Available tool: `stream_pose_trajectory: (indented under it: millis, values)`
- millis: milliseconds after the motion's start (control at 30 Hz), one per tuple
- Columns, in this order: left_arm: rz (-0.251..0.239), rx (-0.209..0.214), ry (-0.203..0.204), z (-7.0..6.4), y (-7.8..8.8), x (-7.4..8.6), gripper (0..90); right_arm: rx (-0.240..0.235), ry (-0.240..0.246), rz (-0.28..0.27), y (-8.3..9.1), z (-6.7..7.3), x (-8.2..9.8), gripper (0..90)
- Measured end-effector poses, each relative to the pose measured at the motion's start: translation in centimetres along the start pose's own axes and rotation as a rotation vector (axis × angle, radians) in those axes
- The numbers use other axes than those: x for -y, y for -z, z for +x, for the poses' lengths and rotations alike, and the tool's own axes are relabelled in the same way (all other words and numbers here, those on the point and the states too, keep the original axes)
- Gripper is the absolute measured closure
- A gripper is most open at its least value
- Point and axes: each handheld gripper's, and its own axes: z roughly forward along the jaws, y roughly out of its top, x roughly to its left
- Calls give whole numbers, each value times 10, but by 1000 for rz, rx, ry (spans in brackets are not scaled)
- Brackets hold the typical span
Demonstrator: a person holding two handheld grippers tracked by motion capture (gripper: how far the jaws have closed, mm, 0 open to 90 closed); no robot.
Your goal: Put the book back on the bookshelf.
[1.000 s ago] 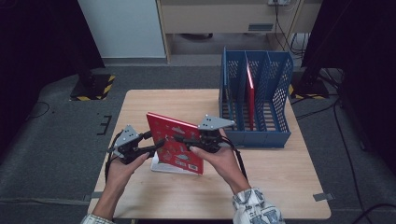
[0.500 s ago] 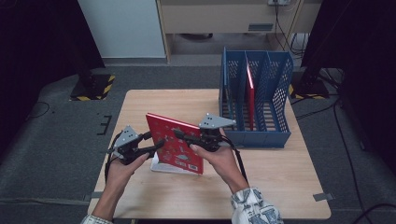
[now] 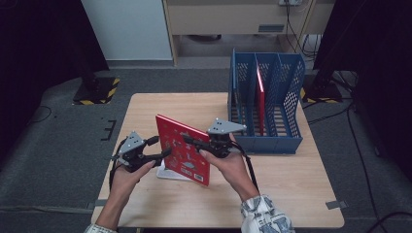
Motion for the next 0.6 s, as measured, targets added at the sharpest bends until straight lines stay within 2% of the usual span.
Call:
stream_pose_trajectory:
  millis: [133, 267, 467, 600]
  values:
    - [75, -59, -28, 7, 3, 14, 197, 18, -19, -2, 2, -2, 0, 795]
    - [170, -106, -16, 17, 2, 30, 121, 31, -31, -4, 3, -2, 0, 797]
    - [232, -124, -4, 23, -4, 43, 87, 54, -48, -14, 7, -4, 1, 798]
    - [243, -134, 16, 27, -4, 47, 83, 78, -47, -19, 10, -5, -1, 798]
